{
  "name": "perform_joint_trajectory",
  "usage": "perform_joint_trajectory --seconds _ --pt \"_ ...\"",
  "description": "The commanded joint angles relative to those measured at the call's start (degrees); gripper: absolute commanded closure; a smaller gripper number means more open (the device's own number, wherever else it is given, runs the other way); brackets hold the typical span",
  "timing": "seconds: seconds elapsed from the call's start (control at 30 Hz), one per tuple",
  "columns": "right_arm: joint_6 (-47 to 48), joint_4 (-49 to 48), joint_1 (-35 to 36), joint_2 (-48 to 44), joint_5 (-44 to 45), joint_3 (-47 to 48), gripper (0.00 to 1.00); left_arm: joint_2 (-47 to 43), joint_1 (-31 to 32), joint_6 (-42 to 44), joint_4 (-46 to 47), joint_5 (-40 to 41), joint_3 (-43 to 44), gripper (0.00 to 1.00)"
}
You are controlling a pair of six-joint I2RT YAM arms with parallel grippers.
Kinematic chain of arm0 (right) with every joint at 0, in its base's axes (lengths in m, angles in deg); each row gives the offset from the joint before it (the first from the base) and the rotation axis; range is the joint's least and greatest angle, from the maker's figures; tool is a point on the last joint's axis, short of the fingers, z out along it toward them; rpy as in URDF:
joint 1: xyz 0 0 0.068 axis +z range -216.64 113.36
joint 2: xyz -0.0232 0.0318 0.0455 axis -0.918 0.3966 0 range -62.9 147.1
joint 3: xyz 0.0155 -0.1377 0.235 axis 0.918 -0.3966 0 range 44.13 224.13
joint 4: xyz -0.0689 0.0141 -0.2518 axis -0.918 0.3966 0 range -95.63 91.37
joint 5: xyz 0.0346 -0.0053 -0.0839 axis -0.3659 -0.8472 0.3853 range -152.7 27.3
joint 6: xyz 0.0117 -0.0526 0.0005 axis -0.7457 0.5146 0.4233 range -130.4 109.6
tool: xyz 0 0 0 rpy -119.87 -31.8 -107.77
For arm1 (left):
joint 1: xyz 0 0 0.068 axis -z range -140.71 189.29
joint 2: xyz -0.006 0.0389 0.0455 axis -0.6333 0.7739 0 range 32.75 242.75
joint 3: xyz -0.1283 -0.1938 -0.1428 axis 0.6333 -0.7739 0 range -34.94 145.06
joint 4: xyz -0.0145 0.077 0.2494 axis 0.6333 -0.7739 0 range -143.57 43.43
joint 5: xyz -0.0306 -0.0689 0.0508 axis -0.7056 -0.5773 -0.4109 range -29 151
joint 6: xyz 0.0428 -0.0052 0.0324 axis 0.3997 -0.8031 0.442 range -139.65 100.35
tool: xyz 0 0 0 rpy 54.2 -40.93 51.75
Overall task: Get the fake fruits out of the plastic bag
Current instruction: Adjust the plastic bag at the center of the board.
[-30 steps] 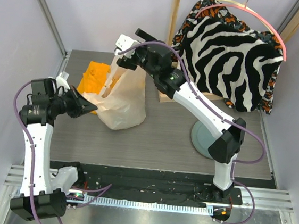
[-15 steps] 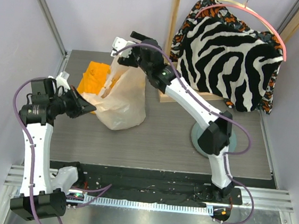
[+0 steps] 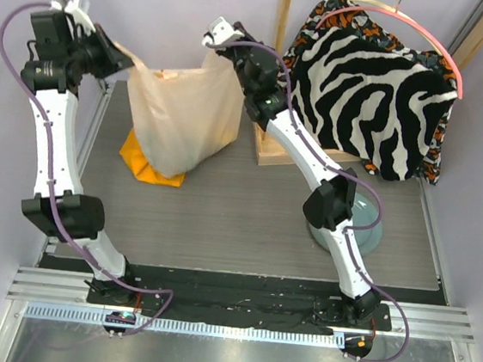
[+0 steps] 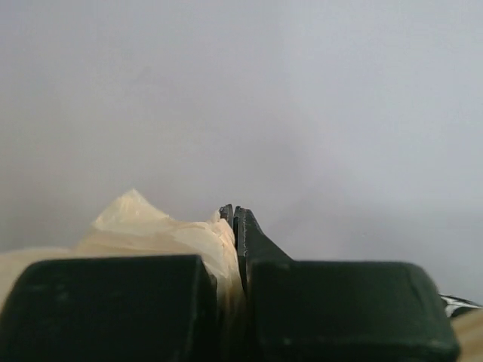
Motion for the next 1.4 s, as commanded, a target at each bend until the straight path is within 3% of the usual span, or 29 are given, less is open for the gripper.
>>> perform_joint_trajectory --seconds 0.0,0.1,0.23,0.27,0.37,0.43,0.57,0.7,0.77,0.9,1.03,1.07,1.23,1.37 --pt "-2.6 -15.3 0.4 -10.6 1.3 -1.3 0.99 0.7 -0.3 -0.7 10.6 -3.8 14.2 1.00" --pt "-4.0 -15.1 -0.1 -18.5 4.4 -11.4 0.99 -1.6 -0.4 1.2 7.9 -5.6 14.7 1.00" --pt "-5.5 -18.4 -1.0 -33.9 9.2 -37.1 0.99 -12.8 -0.4 9.4 1.4 -7.2 -4.1 1.00" --pt "-6.1 -17.3 -0.9 -36.6 10.6 -41.1 0.99 -19.3 -0.3 11.5 0.5 -7.0 -15.0 1.00" --pt "-15.5 -4.6 -0.9 -48.0 8.0 -57.9 0.99 -29.2 -0.4 21.7 -6.5 -6.4 -31.2 1.00" --pt "-21.9 3.2 0.0 -54.3 5.8 -71.8 0.99 -32.8 -0.4 28.5 -12.7 -7.4 -36.8 1.00" --pt "-32.8 16.9 3.8 -64.8 3.8 -82.6 0.99 -36.9 -0.2 34.9 -20.0 -7.5 -42.3 1.00" --pt "-40.4 29.5 4.0 -68.7 -2.7 -83.6 0.99 -35.7 -0.2 38.9 -24.5 -6.2 -42.0 1.00" --pt "-40.9 30.3 3.9 -68.8 -5.2 -83.1 0.99 -35.3 -0.2 38.2 -23.9 -5.9 -40.8 1.00" --pt "-38.9 24.4 4.0 -63.5 -4.8 -75.8 0.99 -32.2 -0.2 31.2 -12.0 -4.7 -35.1 1.00" --pt "-38.2 18.8 3.9 -49.9 -3.5 -57.1 0.99 -20.8 -0.3 22.7 -4.8 -5.7 -23.1 1.00" --pt "-38.5 17.6 3.8 -47.6 -3.3 -53.7 0.99 -18.6 -0.2 21.2 -4.0 -6.5 -16.5 1.00" --pt "-42.9 14.1 3.8 -33.6 3.7 -29.1 0.99 -7.2 0.0 9.1 2.8 -14.2 1.0 1.00" --pt "-45.8 12.4 3.8 -29.1 6.1 -21.3 0.99 0.1 2.0 3.2 4.8 -20.0 13.5 1.00"
